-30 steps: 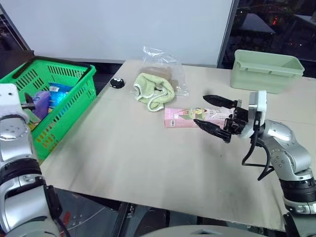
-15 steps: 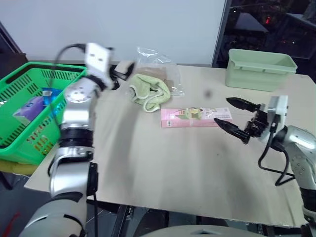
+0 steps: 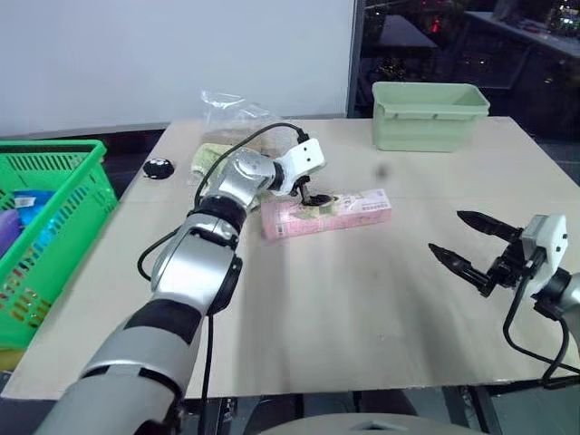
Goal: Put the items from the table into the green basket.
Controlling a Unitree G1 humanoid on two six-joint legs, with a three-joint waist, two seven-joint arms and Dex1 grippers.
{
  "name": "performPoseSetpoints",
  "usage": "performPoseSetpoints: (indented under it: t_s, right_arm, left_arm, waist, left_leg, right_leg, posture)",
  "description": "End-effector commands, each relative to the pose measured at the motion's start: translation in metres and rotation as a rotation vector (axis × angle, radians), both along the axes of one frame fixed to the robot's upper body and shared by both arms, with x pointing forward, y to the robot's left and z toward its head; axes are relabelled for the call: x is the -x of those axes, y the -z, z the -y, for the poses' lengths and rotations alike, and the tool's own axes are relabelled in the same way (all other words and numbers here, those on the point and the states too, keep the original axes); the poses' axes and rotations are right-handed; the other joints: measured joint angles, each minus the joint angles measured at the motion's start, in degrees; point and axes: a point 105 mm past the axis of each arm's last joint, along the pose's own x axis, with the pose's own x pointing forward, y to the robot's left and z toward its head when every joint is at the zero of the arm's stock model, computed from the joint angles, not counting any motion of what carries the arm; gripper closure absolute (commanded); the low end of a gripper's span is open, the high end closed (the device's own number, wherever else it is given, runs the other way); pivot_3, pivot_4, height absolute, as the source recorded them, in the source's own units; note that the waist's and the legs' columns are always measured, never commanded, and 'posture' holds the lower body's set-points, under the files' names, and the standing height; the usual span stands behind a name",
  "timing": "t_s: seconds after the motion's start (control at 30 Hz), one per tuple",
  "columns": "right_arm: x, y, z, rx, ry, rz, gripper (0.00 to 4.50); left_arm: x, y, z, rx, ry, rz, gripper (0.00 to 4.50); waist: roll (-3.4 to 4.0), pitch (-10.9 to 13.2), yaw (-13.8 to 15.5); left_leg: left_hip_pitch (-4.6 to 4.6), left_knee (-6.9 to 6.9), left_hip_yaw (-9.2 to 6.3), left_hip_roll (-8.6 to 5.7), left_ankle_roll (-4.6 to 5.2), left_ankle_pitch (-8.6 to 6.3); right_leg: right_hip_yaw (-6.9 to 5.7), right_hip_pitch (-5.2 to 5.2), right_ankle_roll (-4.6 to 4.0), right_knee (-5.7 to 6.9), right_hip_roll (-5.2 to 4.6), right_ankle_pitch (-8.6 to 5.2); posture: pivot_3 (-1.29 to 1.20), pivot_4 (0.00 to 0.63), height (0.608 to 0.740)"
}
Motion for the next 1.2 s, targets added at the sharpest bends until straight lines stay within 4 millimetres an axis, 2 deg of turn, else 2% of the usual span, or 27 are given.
performPoseSetpoints:
  t_s: [0.03,0.27,0.5,0.63,0.67,0.73,0.77,0.97,1.0,1.1,1.2]
  right_arm:
    - [0.007,-0.014,0.003,0.017,0.016,0.072,0.00]
    - [0.010,-0.001,0.010,0.061,0.060,0.030,0.00]
    - [0.009,0.003,0.008,0.078,0.045,0.015,0.00]
    - [0.009,0.002,0.003,0.076,0.030,0.005,0.00]
    - [0.010,0.002,0.001,0.077,0.025,-0.002,0.00]
    - [0.010,0.005,0.000,0.083,0.020,-0.017,0.00]
    - [0.010,0.006,-0.001,0.086,0.017,-0.024,0.00]
    - [0.011,0.009,-0.003,0.086,0.009,-0.062,0.00]
    - [0.011,0.009,-0.003,0.088,0.007,-0.064,0.00]
    - [0.010,0.010,-0.004,0.084,-0.003,-0.079,0.00]
    - [0.009,0.013,-0.006,0.082,-0.017,-0.109,0.00]
  left_arm:
    - [0.004,-0.009,0.003,-0.030,0.065,-0.024,0.03]
    - [0.005,0.004,-0.009,-0.215,0.079,-0.022,0.03]
    - [0.005,0.026,-0.018,-0.336,0.025,-0.062,0.03]
    - [0.005,0.033,-0.023,-0.388,0.008,-0.088,0.03]
    - [0.005,0.033,-0.024,-0.396,0.006,-0.090,0.55]
    - [0.006,0.035,-0.026,-0.403,0.000,-0.094,1.07]
    - [0.006,0.035,-0.026,-0.404,-0.001,-0.097,1.75]
    - [0.004,0.032,-0.021,-0.346,-0.011,-0.087,4.19]
    - [0.004,0.028,-0.018,-0.311,-0.014,-0.087,4.35]
    - [-0.001,0.018,-0.013,-0.232,-0.035,-0.058,4.37]
    - [-0.010,-0.001,-0.010,-0.125,-0.089,0.006,4.37]
  waist:
    - [0.03,0.0,-1.1]
    - [0.10,0.0,-4.5]
    - [0.10,0.0,-5.7]
    - [0.12,0.0,-5.8]
    - [0.12,0.0,-5.8]
    - [0.17,-0.1,-5.8]
    - [0.18,-0.1,-5.8]
    - [0.28,-0.1,-5.6]
    - [0.30,-0.1,-5.5]
    - [0.30,-0.1,-5.2]
    - [0.31,-0.1,-4.6]
  left_leg:
    - [-0.03,0.01,-0.08,0.00,0.00,0.00]
    - [-0.15,0.02,-0.48,-0.02,0.00,0.00]
    - [-0.16,0.04,-0.56,-0.03,0.00,0.00]
    - [-0.16,0.04,-0.59,-0.03,0.00,0.00]
    - [-0.16,0.04,-0.60,-0.03,0.00,0.00]
    - [-0.15,0.04,-0.62,-0.03,0.00,0.00]
    - [-0.15,0.04,-0.62,-0.03,0.00,0.00]
    - [-0.13,0.08,-0.67,-0.03,-0.01,0.00]
    - [-0.13,0.10,-0.67,-0.04,-0.01,0.00]
    - [-0.16,0.10,-0.71,-0.04,-0.01,0.00]
    - [-0.18,0.11,-0.77,-0.05,-0.01,0.01]
  right_leg:
    - [-0.07,0.00,-0.01,0.00,-0.02,0.01]
    - [-0.45,0.00,-0.17,0.03,-0.04,0.10]
    - [-0.51,0.02,0.02,0.03,-0.06,-0.01]
    - [-0.54,0.02,0.02,0.04,-0.05,-0.01]
    - [-0.55,0.02,0.02,0.04,-0.05,-0.01]
    - [-0.57,0.04,0.02,0.04,-0.05,-0.01]
    - [-0.57,0.04,0.02,0.04,-0.05,-0.01]
    - [-0.63,0.11,0.03,0.05,-0.07,-0.01]
    - [-0.63,0.13,0.04,0.05,-0.08,-0.01]
    - [-0.71,0.12,0.04,0.05,-0.10,-0.02]
    - [-0.76,0.10,0.04,0.05,-0.10,-0.01]
  posture:
    - [-0.31,0.000,0.740]
    - [-0.32,0.000,0.740]
    - [-0.31,0.000,0.740]
    - [-0.30,0.000,0.740]
    - [-0.30,0.000,0.740]
    - [-0.30,0.000,0.740]
    - [-0.30,0.000,0.740]
    - [-0.29,0.000,0.740]
    - [-0.29,0.000,0.740]
    - [-0.27,0.000,0.740]
    - [-0.25,0.000,0.740]
